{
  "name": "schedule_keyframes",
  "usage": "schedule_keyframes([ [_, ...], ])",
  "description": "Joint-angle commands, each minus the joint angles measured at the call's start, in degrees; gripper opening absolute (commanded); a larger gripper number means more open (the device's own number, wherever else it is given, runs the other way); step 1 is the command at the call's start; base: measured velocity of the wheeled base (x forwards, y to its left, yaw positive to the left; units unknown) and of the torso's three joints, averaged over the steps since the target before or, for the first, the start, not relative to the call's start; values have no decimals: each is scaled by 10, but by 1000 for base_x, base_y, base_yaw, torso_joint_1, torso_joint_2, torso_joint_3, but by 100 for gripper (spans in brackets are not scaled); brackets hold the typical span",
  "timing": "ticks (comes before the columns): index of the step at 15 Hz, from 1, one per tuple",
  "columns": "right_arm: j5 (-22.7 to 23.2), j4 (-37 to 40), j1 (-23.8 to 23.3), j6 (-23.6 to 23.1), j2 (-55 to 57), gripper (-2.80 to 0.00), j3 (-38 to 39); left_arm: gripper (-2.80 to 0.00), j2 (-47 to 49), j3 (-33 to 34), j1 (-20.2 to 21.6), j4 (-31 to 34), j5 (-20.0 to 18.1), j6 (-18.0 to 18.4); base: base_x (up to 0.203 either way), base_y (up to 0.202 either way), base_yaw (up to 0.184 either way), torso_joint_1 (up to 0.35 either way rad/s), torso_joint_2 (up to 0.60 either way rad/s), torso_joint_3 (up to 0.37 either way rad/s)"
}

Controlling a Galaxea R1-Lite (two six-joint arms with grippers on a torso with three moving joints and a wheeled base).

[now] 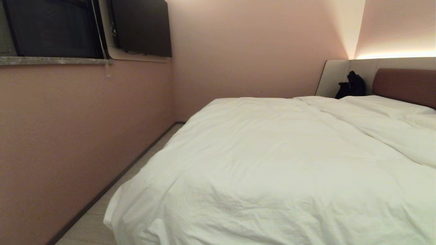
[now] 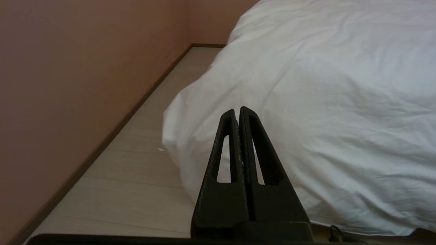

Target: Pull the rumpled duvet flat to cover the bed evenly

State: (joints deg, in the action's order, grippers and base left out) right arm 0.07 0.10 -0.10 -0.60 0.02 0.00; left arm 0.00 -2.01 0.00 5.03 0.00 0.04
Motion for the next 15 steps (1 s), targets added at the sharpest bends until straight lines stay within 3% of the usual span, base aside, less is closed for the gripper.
schedule_keyframes([
  [1,0,0,0,0,0,-280,0,-280,0,0,0,0,0,-1,0,199,-4,2,-2,2],
  [15,0,0,0,0,0,-280,0,-280,0,0,0,0,0,-2,0,196,0,2,4,3],
])
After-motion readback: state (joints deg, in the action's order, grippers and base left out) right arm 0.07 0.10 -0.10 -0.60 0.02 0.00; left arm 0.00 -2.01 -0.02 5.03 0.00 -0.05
